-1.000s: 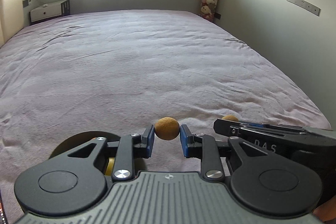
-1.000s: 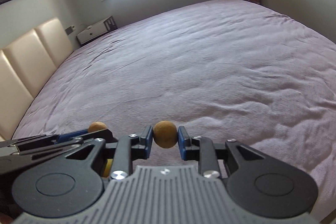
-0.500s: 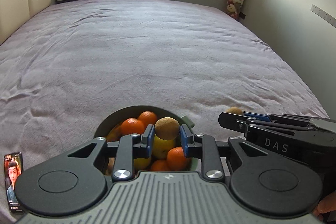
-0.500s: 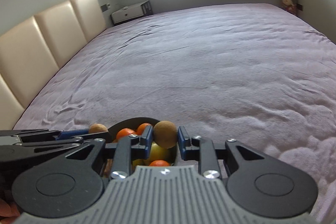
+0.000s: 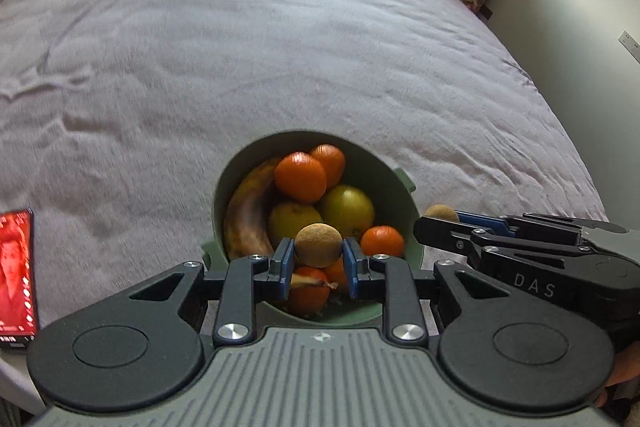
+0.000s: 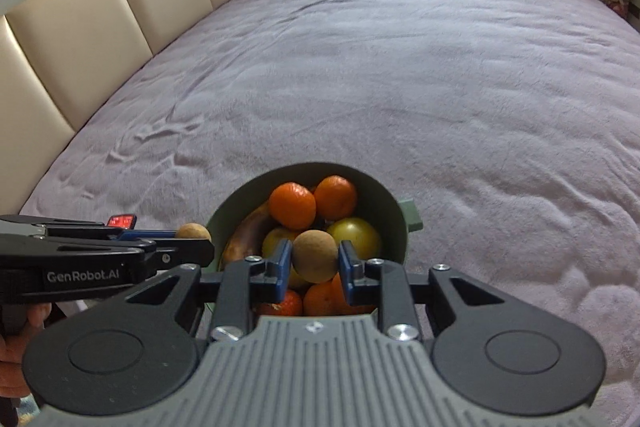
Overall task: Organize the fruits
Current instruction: 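Lift both small tan fruits and carry them over the green colander, then lower both small tan fruits into the colander and open both tools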
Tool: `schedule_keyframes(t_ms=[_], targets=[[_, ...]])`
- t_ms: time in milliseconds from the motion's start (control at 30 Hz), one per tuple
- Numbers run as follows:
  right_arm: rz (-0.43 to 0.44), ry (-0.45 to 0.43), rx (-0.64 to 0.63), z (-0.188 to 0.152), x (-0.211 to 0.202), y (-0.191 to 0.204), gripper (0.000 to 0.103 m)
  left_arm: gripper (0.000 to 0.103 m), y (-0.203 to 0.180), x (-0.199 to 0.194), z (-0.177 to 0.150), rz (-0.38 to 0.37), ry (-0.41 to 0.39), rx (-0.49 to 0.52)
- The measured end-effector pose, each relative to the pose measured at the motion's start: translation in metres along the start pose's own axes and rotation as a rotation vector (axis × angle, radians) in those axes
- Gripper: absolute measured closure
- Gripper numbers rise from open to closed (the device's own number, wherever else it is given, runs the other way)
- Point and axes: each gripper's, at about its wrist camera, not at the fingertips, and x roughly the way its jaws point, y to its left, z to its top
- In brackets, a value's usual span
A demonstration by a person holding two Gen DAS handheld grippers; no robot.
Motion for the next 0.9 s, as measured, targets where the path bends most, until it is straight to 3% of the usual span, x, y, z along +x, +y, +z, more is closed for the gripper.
schedule_keyframes(t_ms=[333,667,900], targets=[[0.018,0.077,0.085,0.000,0.027,-0.022,0.081,0.074,-0.010,0.035,-0.003,-0.085,0.099,0.027],[0.038,0.102,0.189,0.000,0.039,-0.041,0.081,0.074,-0.032,0.067,-0.009,-0.073,0.189,0.153],[0.038,0.120,0.198,0.000,0.047,-0.043,0.080,0.074,-0.038,0.080,-0.012,-0.026,0.257,0.152]])
